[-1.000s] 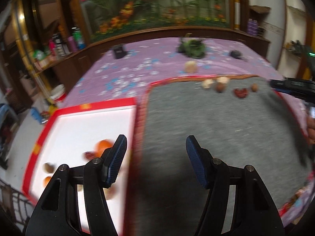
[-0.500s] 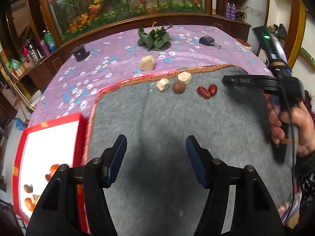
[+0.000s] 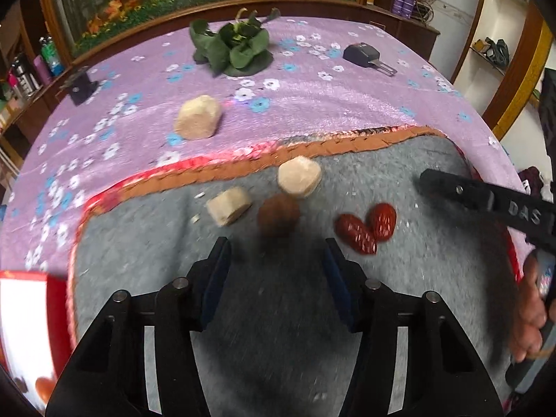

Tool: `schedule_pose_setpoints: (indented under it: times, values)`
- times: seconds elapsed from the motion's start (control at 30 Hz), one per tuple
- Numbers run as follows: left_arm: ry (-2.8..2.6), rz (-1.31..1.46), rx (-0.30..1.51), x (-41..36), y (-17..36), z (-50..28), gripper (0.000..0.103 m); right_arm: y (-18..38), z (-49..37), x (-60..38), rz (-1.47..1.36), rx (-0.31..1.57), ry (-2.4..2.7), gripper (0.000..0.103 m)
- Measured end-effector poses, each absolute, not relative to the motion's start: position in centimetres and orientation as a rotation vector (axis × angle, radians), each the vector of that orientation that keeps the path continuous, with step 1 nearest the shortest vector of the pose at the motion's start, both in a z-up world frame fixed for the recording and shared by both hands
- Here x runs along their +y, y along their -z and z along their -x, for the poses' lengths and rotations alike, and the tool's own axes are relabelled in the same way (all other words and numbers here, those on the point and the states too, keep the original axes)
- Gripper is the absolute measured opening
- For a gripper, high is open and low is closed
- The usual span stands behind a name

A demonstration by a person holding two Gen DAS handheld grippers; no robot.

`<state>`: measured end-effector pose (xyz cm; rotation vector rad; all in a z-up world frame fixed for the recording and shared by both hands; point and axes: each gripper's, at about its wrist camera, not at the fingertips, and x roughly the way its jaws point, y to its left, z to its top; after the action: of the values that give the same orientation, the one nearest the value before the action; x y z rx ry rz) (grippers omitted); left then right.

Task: Organize fruits
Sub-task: 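Grasp a brown nut on the mat with the left tool while the right grasps another, then carry both brown nuts into the white box and open both tools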

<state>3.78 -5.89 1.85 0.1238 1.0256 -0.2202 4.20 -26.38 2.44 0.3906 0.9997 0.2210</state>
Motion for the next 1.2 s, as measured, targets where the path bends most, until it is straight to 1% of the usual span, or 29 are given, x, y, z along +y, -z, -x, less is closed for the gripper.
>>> schedule_pose_setpoints:
  times: [0.1, 0.2, 0.27, 0.3, 0.4, 0.6, 0.8, 1.0, 1.2]
  values:
    - [0.219, -0.118, 1.021, -6.0, -1.7, -5.1, 0.053, -2.4, -4.4, -26.6, -0.408, 1.005, -0.225, 0.021]
    - [0.231, -0.111, 1.024, -6.2, -1.8, -5.9, 0.050, -2.3, -4.6, -26.6, -0.413, 1.007, -0.228, 0.021]
    - [0.242, -0.116, 1.014, -6.3, -1.8, -5.9, 0.037, -2.3, -4.6, -26.5, -0.413, 1.006, -0.227, 0.021]
    - [0.255, -0.137, 0.996, -6.5, -1.8, -5.5, 0.029, -2.3, -4.6, -26.5, -0.413, 1.006, -0.227, 0.021]
    - [0.257, -0.153, 0.977, -6.6, -1.7, -5.0, 0.023, -2.3, -4.5, -26.5, -0.411, 1.004, -0.227, 0.021]
    - [0.249, -0.126, 0.966, -5.8, -2.1, -3.3, 0.023, -2.4, -4.5, -26.5, -0.407, 1.000, -0.232, 0.021]
    - [0.225, -0.093, 0.924, -4.0, -3.5, 0.8, 0.023, -2.4, -4.1, -26.2, -0.407, 1.004, -0.276, 0.021]
    - [0.186, -0.098, 0.845, -2.5, -5.7, 5.9, 0.023, -1.9, -4.1, -25.9, -0.548, 1.046, -0.482, 0.021]
    - [0.124, -0.099, 0.739, 0.2, -8.7, 11.4, 0.023, -1.9, -3.6, -26.0, -0.660, 1.008, -0.599, 0.021]
